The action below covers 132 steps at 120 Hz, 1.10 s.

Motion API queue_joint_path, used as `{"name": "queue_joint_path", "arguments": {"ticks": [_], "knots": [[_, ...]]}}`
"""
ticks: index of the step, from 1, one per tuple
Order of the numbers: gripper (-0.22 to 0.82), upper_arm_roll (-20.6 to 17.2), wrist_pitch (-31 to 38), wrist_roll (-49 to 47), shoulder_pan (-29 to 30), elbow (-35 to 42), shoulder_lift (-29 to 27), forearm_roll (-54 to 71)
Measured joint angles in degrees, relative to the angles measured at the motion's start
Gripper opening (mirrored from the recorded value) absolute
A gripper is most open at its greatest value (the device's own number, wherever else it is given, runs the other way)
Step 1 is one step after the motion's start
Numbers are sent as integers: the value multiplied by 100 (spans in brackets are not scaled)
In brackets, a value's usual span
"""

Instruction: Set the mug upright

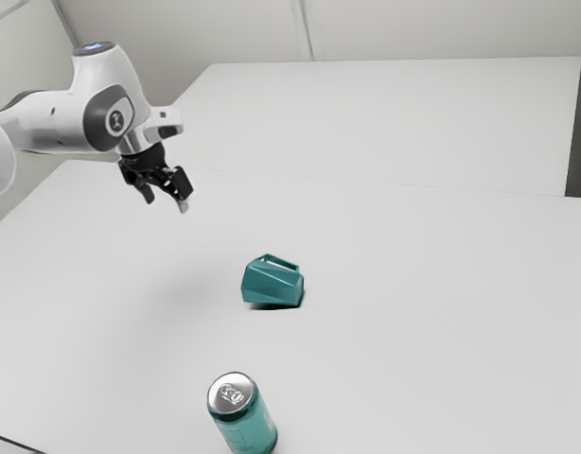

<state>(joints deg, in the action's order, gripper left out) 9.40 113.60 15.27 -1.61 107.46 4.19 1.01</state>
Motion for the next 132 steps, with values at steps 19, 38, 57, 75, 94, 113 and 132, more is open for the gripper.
{"name": "queue_joint_path", "arguments": {"ticks": [19, 38, 57, 75, 94, 113, 132], "knots": [[60, 132, 71, 134, 8, 264, -236, -405], [60, 157, -13, 347, 267, 668, -196, -1672], [60, 166, -120, 626, 351, 1077, -8, -2838], [60, 167, -170, 899, 178, 1376, 136, -3538], [60, 168, -181, 1167, 115, 1460, 322, -4025], [60, 176, -115, 1445, -21, 1450, 574, -4533], [60, 175, -18, 1699, -81, 1374, 824, -4832]]}}
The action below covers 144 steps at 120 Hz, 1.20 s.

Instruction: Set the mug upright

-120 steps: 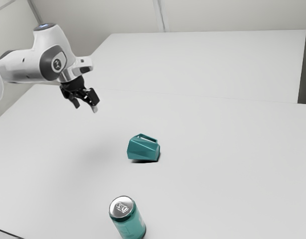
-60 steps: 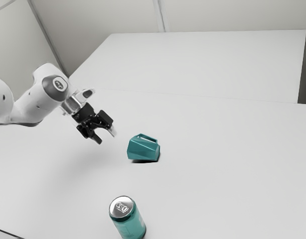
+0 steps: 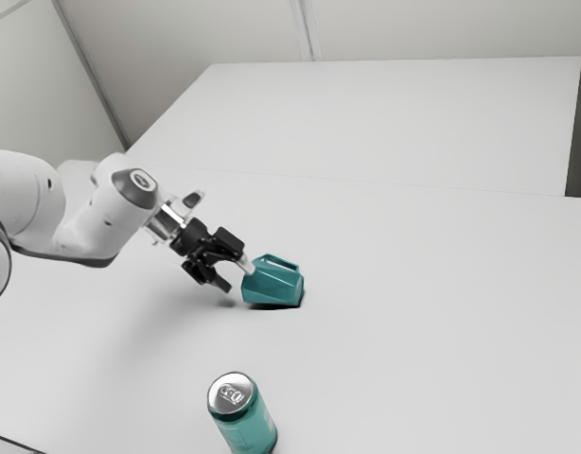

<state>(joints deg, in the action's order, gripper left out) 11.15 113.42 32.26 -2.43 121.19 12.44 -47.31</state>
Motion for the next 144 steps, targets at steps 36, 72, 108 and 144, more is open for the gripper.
{"name": "queue_joint_path", "arguments": {"ticks": [36, 72, 108, 144], "knots": [[60, -15, 118, 367, -113, -476, 466, -274], [56, -25, 150, 570, -185, -559, 537, -451], [31, -57, 153, 671, -202, -557, 526, -627], [2, -69, 164, 718, -277, -560, 493, -797]]}}
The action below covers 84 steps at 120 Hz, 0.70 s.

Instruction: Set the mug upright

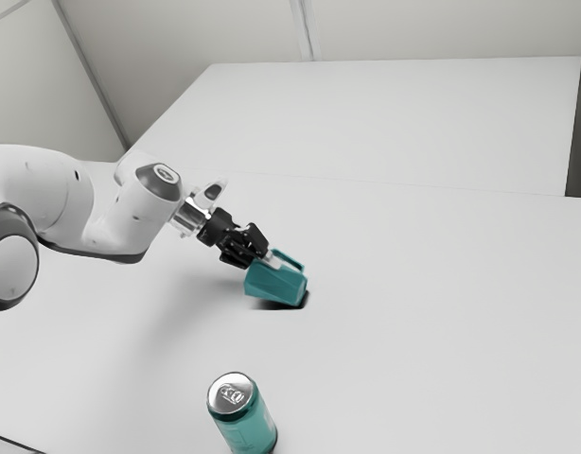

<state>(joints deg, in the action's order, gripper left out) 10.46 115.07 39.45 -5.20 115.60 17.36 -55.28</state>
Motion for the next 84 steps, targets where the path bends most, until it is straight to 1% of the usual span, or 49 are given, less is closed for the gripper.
{"name": "queue_joint_path", "arguments": {"ticks": [15, 35, 60, 84], "knots": [[-7, -7, 14, -9, -1, 0, -53, 1], [-12, -16, 17, -60, -35, 8, -153, -5], [-14, -7, 12, -136, -105, 8, -370, 72], [-14, -6, 30, -249, -59, -34, -597, 696]]}}
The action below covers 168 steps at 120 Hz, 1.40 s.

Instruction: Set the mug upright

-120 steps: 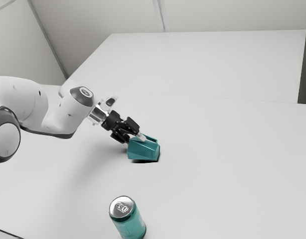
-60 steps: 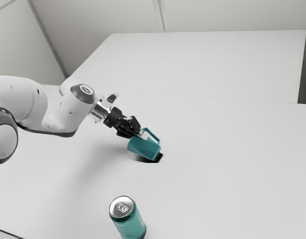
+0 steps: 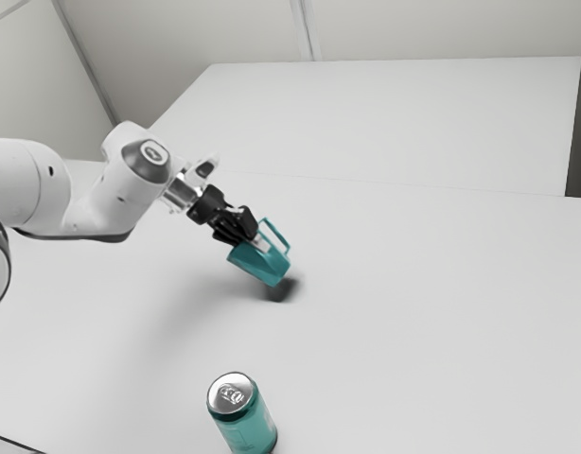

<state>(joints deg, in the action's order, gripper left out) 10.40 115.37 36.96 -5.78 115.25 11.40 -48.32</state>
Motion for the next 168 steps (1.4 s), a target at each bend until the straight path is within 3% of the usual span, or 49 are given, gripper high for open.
{"name": "queue_joint_path", "arguments": {"ticks": [49, 74, 124, 168], "knots": [[-15, -44, 405, -483, -192, 110, -441, 2351], [-15, -40, 429, -928, -317, 542, -762, 3402], [-15, -10, 423, -1716, -721, 1230, -1212, 4554], [-15, 19, 595, -2161, -900, 1244, -1137, 5304]]}}
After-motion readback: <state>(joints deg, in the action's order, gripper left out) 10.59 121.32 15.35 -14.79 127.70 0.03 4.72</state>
